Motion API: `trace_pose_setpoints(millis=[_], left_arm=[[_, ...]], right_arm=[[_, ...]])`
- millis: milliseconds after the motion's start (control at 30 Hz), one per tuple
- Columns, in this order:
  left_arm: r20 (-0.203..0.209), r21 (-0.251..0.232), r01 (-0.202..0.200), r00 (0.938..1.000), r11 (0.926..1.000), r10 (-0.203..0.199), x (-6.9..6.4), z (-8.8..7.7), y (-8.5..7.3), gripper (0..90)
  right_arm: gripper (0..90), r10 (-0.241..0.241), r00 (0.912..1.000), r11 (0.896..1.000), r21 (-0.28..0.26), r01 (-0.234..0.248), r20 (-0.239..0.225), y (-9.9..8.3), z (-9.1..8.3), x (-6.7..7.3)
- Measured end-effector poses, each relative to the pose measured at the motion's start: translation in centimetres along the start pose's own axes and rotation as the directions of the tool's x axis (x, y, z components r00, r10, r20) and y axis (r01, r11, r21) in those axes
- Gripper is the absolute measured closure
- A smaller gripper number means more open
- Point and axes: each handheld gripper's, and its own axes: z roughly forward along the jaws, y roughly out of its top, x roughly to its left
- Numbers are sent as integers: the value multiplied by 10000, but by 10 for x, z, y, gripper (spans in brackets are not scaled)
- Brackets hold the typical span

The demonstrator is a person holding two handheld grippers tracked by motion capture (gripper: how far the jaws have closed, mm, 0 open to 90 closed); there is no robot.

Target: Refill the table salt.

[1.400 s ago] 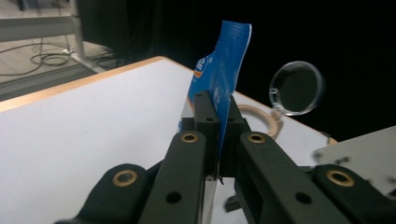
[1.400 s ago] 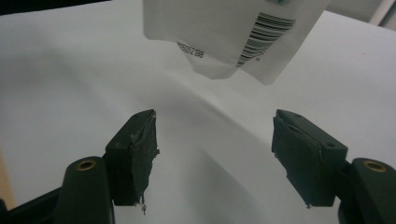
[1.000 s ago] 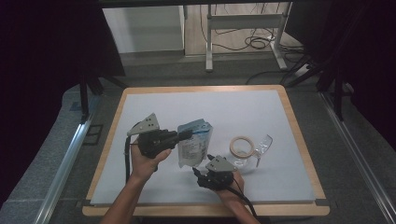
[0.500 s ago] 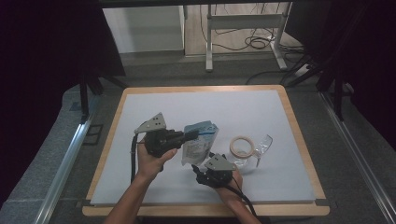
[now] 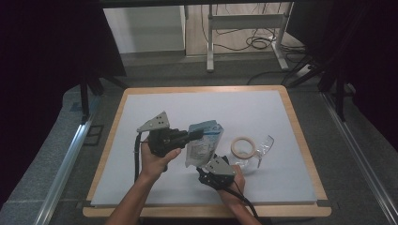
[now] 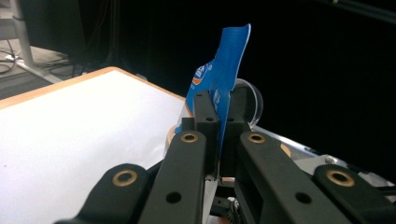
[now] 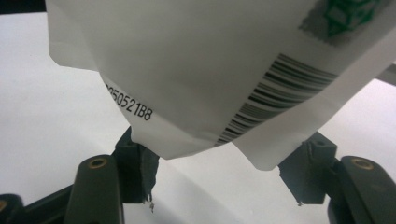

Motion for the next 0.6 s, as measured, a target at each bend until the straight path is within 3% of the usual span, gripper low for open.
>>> trace_pose_setpoints(millis=[167,467,600], left_arm=[[-72,111,-34,10000,9999,35,1,4,1,900],[-23,356,137,9999,9993,-137,4,17,-1,900],[-30,516,158,9999,9985,-156,5,21,1,900]], right_arm=[[418,25,9995,10000,-66,-27,-304,-2,-1,1],[445,303,9955,9990,362,-271,-893,-5,-4,2],[449,485,9949,9983,350,-456,-887,-6,-8,3]])
